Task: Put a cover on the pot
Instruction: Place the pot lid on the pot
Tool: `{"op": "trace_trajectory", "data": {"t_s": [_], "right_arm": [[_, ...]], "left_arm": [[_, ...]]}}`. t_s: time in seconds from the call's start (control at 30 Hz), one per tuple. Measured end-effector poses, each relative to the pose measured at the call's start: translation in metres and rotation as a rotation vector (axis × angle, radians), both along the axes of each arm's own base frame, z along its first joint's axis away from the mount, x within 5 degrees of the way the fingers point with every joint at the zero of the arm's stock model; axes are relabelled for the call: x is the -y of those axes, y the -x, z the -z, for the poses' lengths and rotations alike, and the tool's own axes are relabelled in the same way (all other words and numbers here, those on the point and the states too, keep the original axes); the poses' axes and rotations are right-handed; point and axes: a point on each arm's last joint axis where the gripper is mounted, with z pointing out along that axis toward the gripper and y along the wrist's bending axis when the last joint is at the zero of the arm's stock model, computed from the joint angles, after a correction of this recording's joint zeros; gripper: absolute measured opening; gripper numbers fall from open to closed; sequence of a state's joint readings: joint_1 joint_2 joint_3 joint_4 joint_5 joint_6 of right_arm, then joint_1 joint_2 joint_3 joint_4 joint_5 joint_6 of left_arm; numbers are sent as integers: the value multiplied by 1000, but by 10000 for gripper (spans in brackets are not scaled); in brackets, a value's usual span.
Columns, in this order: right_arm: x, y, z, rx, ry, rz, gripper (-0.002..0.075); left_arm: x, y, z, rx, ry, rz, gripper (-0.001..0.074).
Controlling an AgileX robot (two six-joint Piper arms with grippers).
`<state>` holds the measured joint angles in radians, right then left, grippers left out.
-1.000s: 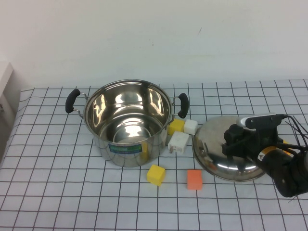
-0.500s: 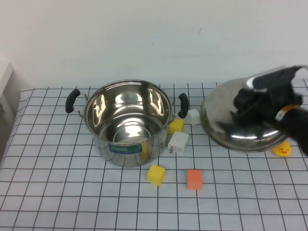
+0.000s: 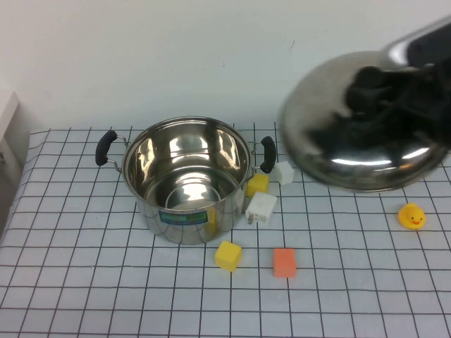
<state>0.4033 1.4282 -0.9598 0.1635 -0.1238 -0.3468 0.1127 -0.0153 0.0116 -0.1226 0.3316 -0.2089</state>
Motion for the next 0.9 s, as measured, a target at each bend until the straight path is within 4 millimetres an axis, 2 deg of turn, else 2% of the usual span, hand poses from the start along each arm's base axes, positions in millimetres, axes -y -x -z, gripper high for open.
{"op": "trace_trajectory", "data": {"t_s": [0.1,0.17,0.3,0.43,0.57,0.7,0.9], "right_arm": [[-32,3,-7,-6,4,-98,347],[-55,-2,-10,-1,3,-150,347],[-91,-23,-12,-42,-45,-186,347],[-119,-50,-4,-68,-86,-191,347],[-149,-73,20,-97,-88,-208,347],[-179,-87,44,-114,-78,-239,347],[-205,-103,80,-150,-78,-250,347]], "left_arm": [[0,0,0,0,0,0,-3],[0,0,0,0,0,0,-2],[0,0,0,0,0,0,-3],[0,0,0,0,-2,1,-3],[0,0,0,0,-2,1,-3],[0,0,0,0,-2,1,-3],[0,0,0,0,-2,1,-3]]}}
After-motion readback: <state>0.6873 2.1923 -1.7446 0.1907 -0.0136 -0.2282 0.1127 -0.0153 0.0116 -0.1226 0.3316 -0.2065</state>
